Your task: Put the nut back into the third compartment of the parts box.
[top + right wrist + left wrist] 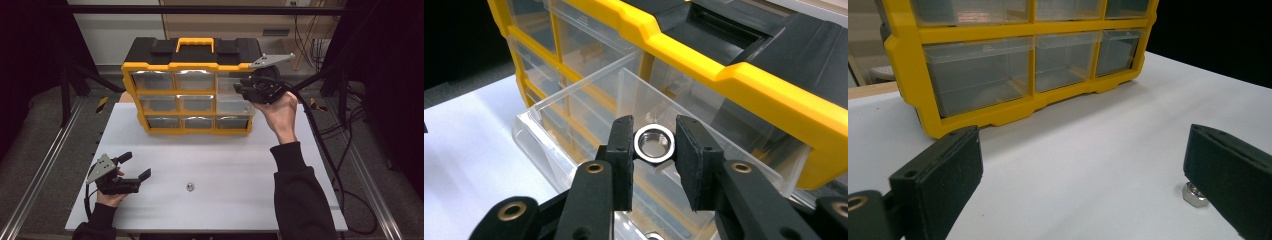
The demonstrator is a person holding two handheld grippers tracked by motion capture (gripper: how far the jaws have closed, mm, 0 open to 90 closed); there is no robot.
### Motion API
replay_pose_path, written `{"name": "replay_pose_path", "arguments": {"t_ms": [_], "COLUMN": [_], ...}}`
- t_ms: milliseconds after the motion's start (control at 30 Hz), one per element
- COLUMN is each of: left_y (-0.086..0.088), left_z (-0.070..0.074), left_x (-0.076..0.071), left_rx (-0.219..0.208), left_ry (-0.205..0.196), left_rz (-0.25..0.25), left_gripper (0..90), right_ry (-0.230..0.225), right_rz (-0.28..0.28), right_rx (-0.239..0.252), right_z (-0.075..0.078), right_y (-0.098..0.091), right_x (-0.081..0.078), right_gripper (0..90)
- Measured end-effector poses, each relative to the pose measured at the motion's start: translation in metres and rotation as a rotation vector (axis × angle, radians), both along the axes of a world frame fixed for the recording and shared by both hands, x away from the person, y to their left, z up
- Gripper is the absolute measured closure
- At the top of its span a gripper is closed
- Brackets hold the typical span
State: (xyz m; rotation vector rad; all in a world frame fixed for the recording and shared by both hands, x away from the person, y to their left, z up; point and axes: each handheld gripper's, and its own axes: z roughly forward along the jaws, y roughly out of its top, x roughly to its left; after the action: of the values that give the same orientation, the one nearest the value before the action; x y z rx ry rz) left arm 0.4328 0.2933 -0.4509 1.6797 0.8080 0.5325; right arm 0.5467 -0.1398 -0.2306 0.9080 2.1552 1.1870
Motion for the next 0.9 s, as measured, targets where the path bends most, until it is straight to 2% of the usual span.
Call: {"name": "replay_pose_path", "arguments": {"t_ms": [200,333,467,533,600,733,900], "left_y": [0.000,0.000,0.000,0.000,0.000,0.000,0.000], "left_z": [0.000,0.000,0.000,0.001,0.001,0.001,0.001], "left_x": [0.000,0.000,0.000,0.000,0.000,0.000,0.000], "left_rx": [-0.001,-0.001,-0.001,-0.001,-0.002,-0.001,-0.001], "left_ry": [-0.001,-0.002,-0.001,-0.002,-0.002,-0.003,-0.004], "left_rz": [0.000,-0.001,-0.001,-0.002,-0.001,-0.002,0.000], "left_gripper": [2.3,2.4,2.3,2.3,2.4,2.3,2.3], "right_ry": [-0.012,-0.075,-0.140,-0.181,-0.202,-0.213,-0.227], "right_rz": [-0.004,0.007,0.009,-0.007,-0.021,-0.032,-0.012], "right_rx": [0.031,0.063,0.113,0.161,0.197,0.224,0.247], "right_z": [0.003,0.008,0.013,0.013,0.012,0.006,-0.005], "right_y": [-0.002,-0.006,-0.009,-0.012,-0.014,-0.016,-0.018], "right_x": [-0.002,-0.011,-0.024,-0.032,-0.039,-0.049,-0.063], "right_gripper": [65.3,57.1,40.2,26.6,17.5,7.1,3.1]}}
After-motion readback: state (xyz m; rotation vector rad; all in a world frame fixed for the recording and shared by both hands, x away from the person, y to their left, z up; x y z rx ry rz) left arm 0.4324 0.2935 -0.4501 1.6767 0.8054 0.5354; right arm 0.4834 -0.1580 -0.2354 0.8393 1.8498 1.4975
